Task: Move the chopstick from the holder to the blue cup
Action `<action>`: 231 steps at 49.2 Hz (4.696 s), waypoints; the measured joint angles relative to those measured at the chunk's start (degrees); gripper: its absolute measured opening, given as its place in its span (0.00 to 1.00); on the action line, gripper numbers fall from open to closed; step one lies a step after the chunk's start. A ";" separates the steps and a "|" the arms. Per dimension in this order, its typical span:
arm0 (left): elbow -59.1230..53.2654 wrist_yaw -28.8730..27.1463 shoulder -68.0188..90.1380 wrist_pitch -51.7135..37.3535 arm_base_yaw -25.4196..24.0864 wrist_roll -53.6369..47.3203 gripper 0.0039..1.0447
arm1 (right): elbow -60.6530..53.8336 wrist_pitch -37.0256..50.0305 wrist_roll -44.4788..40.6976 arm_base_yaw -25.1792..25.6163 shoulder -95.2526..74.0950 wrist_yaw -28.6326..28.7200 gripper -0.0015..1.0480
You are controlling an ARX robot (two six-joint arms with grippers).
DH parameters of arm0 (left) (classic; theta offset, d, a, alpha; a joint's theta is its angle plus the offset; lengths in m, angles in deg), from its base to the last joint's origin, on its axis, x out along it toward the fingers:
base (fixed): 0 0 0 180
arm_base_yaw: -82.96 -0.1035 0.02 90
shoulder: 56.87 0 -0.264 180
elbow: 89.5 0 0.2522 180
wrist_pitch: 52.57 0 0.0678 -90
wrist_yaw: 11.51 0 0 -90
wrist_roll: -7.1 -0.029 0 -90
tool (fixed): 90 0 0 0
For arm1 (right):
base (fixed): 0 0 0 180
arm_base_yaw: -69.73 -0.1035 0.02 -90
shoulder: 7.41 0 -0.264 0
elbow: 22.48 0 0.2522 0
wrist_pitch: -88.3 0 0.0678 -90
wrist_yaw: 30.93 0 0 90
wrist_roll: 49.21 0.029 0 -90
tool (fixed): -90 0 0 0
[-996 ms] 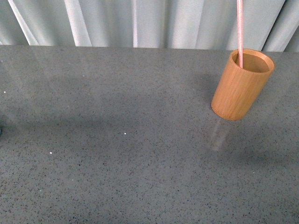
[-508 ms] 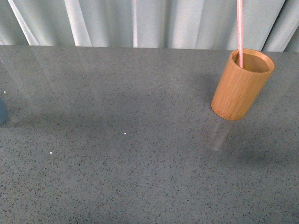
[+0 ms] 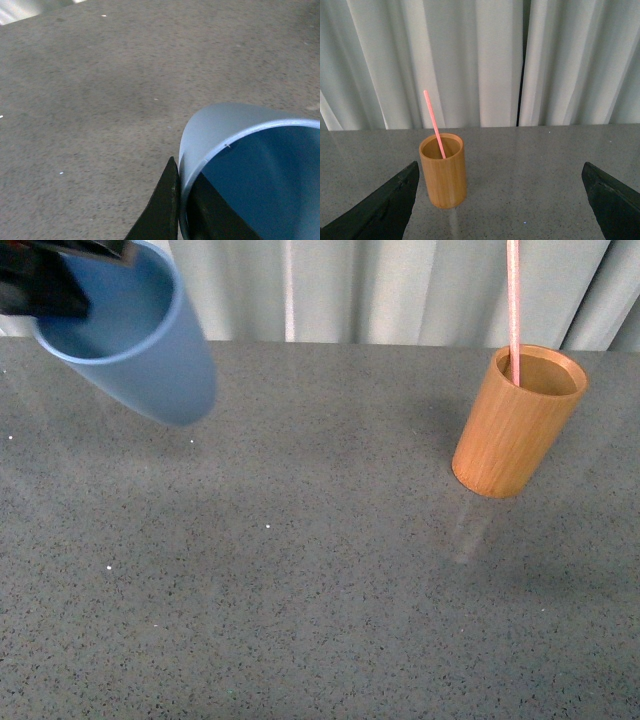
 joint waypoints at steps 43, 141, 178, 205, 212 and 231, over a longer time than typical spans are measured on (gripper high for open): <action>5.05 -5.90 20.98 -2.80 12.37 -0.15 0.03 | 0.00 0.00 0.00 0.00 0.00 0.00 0.90; 2.60 -1.38 9.73 -3.52 -2.69 1.70 0.94 | 0.00 0.00 0.00 0.00 0.00 0.00 0.90; -33.33 8.22 -16.46 -58.99 -18.88 4.55 0.72 | 0.00 0.00 0.00 0.00 0.00 -0.02 0.90; -46.88 5.97 -31.58 -58.64 -15.12 4.22 0.03 | 0.00 0.00 0.00 0.00 0.00 0.00 0.90; -48.89 5.97 -35.47 -56.61 -15.12 4.15 0.03 | 0.00 0.00 0.00 0.00 0.00 0.00 0.90; -54.10 5.97 -45.55 -52.39 -15.12 4.15 0.03 | 0.00 0.00 0.00 0.00 0.00 0.00 0.90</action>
